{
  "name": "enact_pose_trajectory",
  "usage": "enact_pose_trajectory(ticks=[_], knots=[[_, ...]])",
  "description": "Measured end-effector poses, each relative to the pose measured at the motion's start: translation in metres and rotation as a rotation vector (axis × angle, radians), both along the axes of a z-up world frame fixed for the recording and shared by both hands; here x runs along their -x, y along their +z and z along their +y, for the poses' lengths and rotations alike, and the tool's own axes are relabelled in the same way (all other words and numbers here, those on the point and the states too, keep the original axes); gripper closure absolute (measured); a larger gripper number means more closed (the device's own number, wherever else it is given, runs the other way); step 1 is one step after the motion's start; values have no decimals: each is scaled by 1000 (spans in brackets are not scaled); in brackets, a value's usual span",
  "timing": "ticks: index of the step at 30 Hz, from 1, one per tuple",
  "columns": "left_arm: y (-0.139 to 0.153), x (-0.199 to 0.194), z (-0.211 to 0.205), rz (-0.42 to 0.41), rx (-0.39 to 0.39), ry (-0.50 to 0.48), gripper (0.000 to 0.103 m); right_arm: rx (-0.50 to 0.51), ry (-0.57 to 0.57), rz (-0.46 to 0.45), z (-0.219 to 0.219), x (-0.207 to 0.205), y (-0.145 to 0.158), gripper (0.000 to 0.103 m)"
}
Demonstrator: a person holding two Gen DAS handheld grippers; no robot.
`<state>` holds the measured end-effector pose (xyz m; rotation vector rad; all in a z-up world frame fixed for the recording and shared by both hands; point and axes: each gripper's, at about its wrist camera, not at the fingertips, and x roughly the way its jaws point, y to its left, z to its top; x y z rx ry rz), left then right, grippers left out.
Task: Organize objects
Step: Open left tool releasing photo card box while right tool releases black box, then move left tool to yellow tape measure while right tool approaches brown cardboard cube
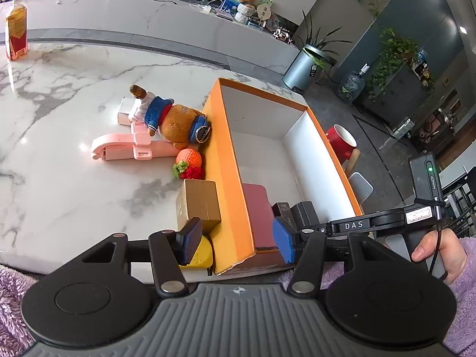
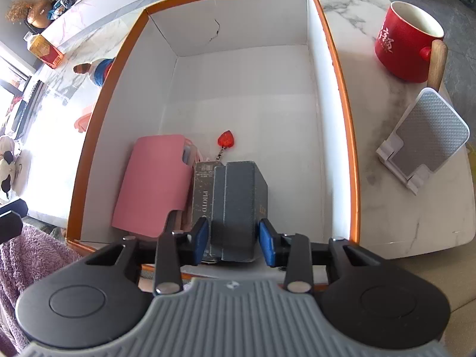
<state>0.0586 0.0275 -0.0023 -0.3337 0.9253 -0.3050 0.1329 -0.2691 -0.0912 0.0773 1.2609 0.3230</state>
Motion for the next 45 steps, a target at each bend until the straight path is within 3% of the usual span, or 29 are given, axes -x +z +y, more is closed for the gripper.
enact_pose_trajectory(ticks=[3,8,12,16,19,22,26,29,36,45], knots=[[2,5,4,-10,-5,10,41,1,-2,-27,-1,2,4,61],[7,13,10,-45,-28,12,41,12,25,-99,3,10,17,45],[5,15,17,-53,-54,20,48,29,37,-132,3,12,22,44],[3,15,20,-93,-109,15,48,28,31,-174,2,17,31,44],[3,11,17,-115,-151,-36,48,20,80,-254,10,23,45,44],[1,4,11,-123,-197,-107,48,29,194,-324,28,26,59,44],[-6,-11,10,-63,-226,-184,52,40,441,-416,65,30,77,43],[-17,-17,9,-26,-262,-256,52,101,617,-431,99,30,79,43],[-51,-37,14,115,-279,-308,52,257,1011,-368,170,21,53,44],[-70,-62,21,171,-223,-356,51,412,1316,-219,221,-7,14,41]])
